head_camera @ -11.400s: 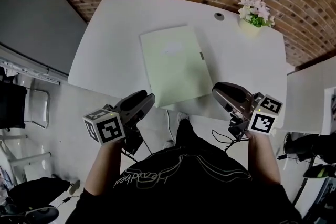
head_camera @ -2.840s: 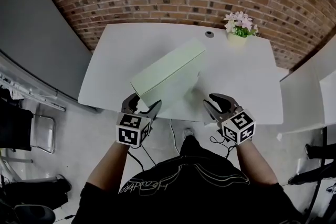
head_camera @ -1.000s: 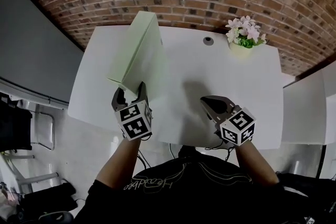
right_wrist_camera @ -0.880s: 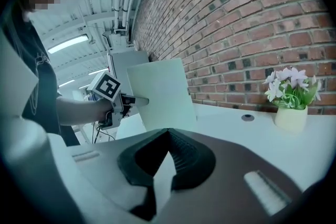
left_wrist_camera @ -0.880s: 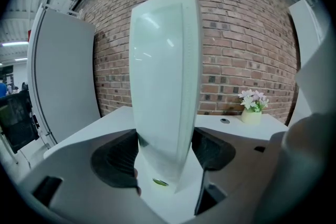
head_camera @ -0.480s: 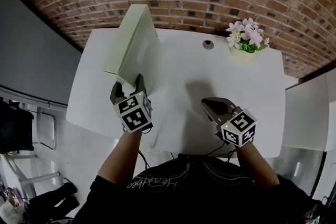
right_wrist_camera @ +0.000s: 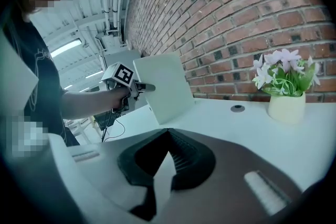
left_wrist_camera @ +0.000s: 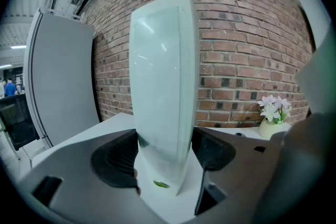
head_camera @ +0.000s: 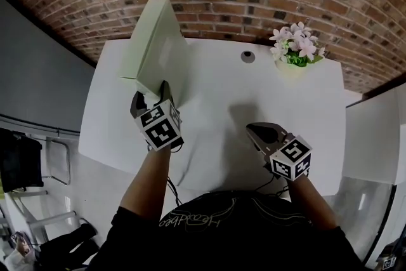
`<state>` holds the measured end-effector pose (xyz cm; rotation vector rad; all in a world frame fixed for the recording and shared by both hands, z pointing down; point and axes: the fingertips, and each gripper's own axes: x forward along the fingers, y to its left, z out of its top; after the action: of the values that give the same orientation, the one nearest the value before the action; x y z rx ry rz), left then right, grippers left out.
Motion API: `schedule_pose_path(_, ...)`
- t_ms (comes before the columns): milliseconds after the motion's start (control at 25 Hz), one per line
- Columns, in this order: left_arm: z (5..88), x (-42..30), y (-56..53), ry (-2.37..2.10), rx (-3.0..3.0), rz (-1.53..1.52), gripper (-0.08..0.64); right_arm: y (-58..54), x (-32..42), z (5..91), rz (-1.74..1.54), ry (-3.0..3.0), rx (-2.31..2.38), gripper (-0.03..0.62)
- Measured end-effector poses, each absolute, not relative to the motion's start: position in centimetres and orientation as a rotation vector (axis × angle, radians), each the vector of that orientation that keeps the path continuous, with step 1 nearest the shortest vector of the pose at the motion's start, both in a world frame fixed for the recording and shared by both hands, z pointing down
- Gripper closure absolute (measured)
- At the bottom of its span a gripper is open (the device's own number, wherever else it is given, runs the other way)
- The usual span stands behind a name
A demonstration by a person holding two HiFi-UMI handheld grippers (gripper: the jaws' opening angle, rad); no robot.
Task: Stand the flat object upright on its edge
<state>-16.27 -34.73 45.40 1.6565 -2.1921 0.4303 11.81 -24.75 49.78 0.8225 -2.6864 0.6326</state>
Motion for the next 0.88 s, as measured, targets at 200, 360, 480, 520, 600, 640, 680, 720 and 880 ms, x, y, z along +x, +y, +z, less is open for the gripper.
schedule_pose_path(200, 45.4, -16.2, -37.1, -2.218, 1.654, 0.418, 0.238, -25.1, 12.2, 50.6, 0.655, -2.68, 0.812, 0.586)
schedule_pose_path(360, 45.4, -16.1, -38.7, -2.226, 1.658, 0.415, 0.238, -25.3, 12.8, 51.0, 0.679, -2.672, 0.813, 0.586)
schedule_pose_path(480, 45.5, -16.0, -39.9, -2.231, 1.661, 0.41, 0.238, -25.7, 13.3, 51.2, 0.681, -2.661, 0.822, 0.586)
schedule_pose_path(520, 45.5, -15.9, -40.3, -2.23, 1.662, 0.408, 0.238, -25.8, 13.4, 51.4, 0.682, -2.658, 0.826, 0.586)
schedule_pose_path(600, 45.4, -15.8, -40.8, -2.231, 1.669, 0.402, 0.238, -25.9, 13.5, 51.6, 0.686, -2.653, 0.831, 0.586)
schedule_pose_path(640, 45.3, -15.8, -40.9, -2.231, 1.675, 0.398, 0.238, -25.9, 13.5, 51.7, 0.686, -2.652, 0.832, 0.586)
schedule_pose_path(680, 45.3, -15.8, -41.1, -2.229, 1.684, 0.393, 0.238, -25.9, 13.5, 51.7, 0.684, -2.651, 0.834, 0.586)
schedule_pose_path(720, 45.3, -15.7, -41.1, -2.225, 1.695, 0.39, 0.238, -25.9, 13.5, 51.7, 0.681, -2.65, 0.837, 0.586)
schedule_pose_path(880, 45.5, -15.5, -41.0, -2.18, 1.719, 0.393, 0.236, -25.5, 13.6, 51.4, 0.665, -2.648, 0.851, 0.586)
